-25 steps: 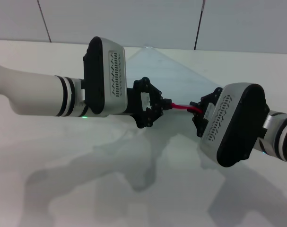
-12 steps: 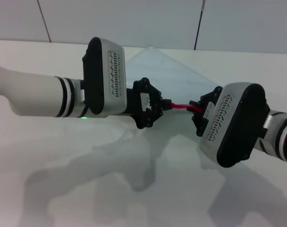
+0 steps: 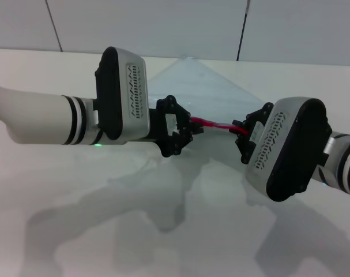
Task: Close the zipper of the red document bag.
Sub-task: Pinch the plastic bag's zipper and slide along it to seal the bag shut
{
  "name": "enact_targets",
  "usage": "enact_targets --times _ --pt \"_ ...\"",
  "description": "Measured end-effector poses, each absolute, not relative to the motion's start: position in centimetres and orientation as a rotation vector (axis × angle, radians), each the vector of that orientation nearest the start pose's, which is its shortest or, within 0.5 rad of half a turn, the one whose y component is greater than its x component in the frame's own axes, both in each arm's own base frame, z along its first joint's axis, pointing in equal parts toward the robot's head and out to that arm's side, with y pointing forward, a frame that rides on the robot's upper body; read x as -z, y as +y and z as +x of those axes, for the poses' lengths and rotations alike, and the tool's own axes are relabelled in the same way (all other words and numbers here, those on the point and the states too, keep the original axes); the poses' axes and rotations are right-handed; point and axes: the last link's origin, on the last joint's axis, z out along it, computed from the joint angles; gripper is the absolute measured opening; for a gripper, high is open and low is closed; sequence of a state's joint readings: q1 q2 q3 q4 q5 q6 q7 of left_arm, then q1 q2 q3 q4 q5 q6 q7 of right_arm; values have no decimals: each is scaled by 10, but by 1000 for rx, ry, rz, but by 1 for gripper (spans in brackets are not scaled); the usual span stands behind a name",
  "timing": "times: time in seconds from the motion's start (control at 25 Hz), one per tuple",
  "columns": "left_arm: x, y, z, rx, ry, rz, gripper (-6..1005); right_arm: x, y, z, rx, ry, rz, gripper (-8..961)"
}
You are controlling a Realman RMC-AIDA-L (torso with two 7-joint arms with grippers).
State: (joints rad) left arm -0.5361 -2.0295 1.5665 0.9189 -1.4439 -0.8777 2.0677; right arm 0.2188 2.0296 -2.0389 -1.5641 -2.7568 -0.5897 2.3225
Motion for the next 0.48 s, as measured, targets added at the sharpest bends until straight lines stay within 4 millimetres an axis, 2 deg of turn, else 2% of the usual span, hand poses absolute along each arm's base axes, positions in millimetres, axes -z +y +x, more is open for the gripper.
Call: enact_targets --times 0.48 --pt "56 380 -186 149 418 -2638 65 64 321 156 178 -176 -2394 74"
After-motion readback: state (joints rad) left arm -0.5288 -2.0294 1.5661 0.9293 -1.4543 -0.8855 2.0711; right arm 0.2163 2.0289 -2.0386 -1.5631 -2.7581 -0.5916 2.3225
